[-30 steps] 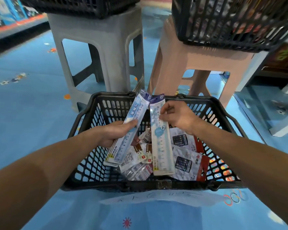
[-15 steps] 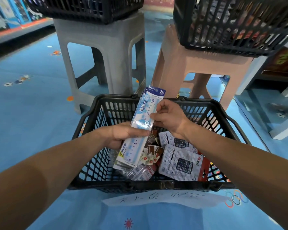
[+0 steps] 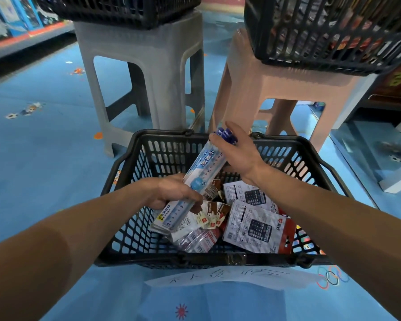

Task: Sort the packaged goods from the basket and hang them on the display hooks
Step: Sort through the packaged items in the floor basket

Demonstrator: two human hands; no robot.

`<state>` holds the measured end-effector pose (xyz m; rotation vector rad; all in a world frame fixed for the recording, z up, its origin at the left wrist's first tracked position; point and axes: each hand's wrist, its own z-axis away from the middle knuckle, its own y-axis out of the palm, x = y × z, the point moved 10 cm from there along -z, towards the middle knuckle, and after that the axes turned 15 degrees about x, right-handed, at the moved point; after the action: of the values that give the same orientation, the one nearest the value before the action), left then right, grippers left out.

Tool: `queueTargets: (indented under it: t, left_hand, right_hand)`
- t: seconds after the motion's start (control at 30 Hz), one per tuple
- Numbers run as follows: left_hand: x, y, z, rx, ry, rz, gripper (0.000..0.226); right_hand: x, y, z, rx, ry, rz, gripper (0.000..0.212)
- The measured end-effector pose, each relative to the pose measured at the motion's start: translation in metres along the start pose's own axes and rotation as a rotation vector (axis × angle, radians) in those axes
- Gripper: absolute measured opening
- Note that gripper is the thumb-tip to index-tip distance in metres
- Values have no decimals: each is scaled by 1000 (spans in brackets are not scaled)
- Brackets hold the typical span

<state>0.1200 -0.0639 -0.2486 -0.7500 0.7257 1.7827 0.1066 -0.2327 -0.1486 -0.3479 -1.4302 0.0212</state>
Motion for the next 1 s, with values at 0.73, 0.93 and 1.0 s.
queueTargets:
  t: [0.73,0.93,1.0]
  left_hand:
    - [-40,-9,0,-122,221,-88,17]
    - [-40,-17,-5,-150,244,2,30]
    - [-45,-22,-5,-179,248,-13,35]
  right_hand:
    - [-20,41,2,259,161,-410,50]
    - [-21,54,-7,325,110,-303,38]
    - [-17,49,-16,271,73,-314,42]
